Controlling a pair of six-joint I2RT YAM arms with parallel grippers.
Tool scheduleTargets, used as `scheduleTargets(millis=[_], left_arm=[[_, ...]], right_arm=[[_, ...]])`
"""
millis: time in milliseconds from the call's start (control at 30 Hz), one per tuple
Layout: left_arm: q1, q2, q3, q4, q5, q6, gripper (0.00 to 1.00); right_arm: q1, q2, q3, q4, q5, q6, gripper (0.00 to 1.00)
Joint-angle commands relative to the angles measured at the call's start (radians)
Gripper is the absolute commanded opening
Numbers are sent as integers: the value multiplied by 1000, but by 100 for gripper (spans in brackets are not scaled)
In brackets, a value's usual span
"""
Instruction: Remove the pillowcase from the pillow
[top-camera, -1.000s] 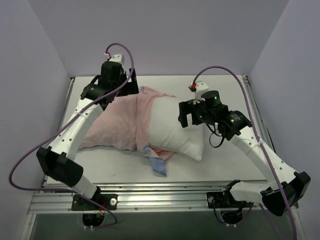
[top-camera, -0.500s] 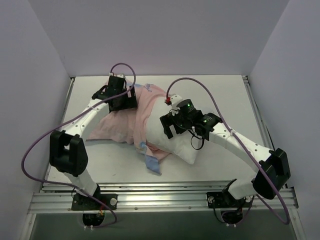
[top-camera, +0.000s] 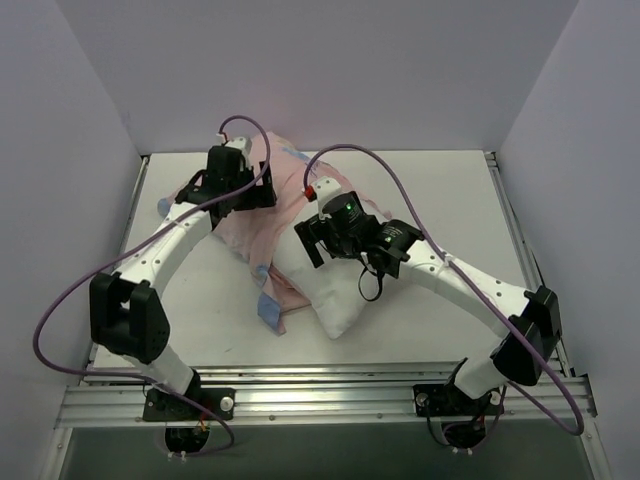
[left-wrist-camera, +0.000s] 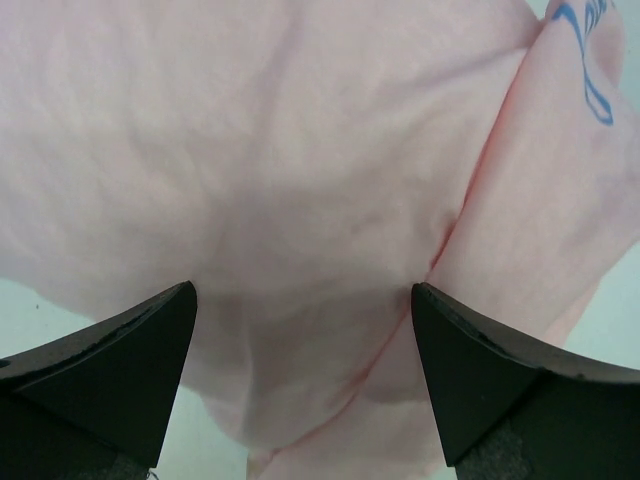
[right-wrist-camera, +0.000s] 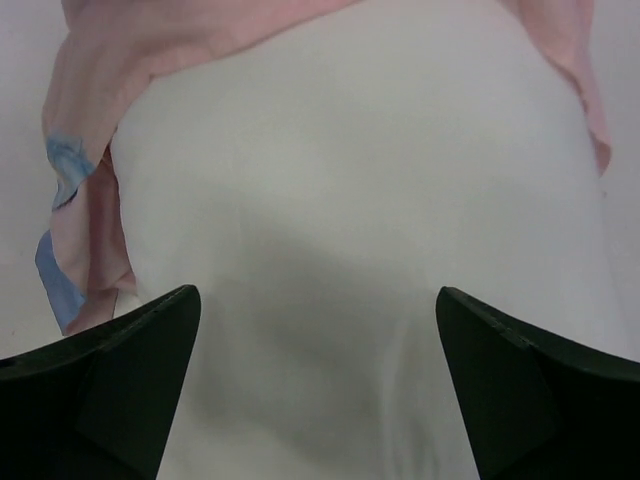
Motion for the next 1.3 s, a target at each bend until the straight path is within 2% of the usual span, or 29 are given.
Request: scheduleTargets(millis=[0,133,267,367,400,433,500,533,667,933,1067,1267], left_arm=[[-2,-119,-85,-6,24,-9,97],[0,-182,-156,-45,18,-25,97],[1,-239,-226,-43,22,-32,97],[1,-257,-274,-34,34,-39,97],[1,-260,-286,-22,57,-47,97],[1,-262,-298,-16,67,-51,97],[1,-268,-330,-5,85,-61,97],[1,-270,-340,-2,88,-62,97],[1,-302,-372,-3,113,-55,97],[0,-397,-468,35,252,4,94],[-5,-383,-505,67,317,-9,93],[-26,-302,-502,112,283,-4,87]], right_arm=[[0,50,77,-3,108,3,100],[-11,118,71,55,38,2,100],[-57,213,7,108,-111,20,100],[-61,286,-23,112,-149,-6,99],[-63,304,-26,110,-192,-15,94],[-63,317,-24,110,-203,-23,64],[-61,325,-17,116,-217,-20,17],[-63,318,-11,118,-226,-18,0],[-83,252,51,101,-214,5,0],[-175,181,203,34,-232,45,0],[-178,181,259,-5,-247,29,0],[-178,176,266,7,-289,37,0]])
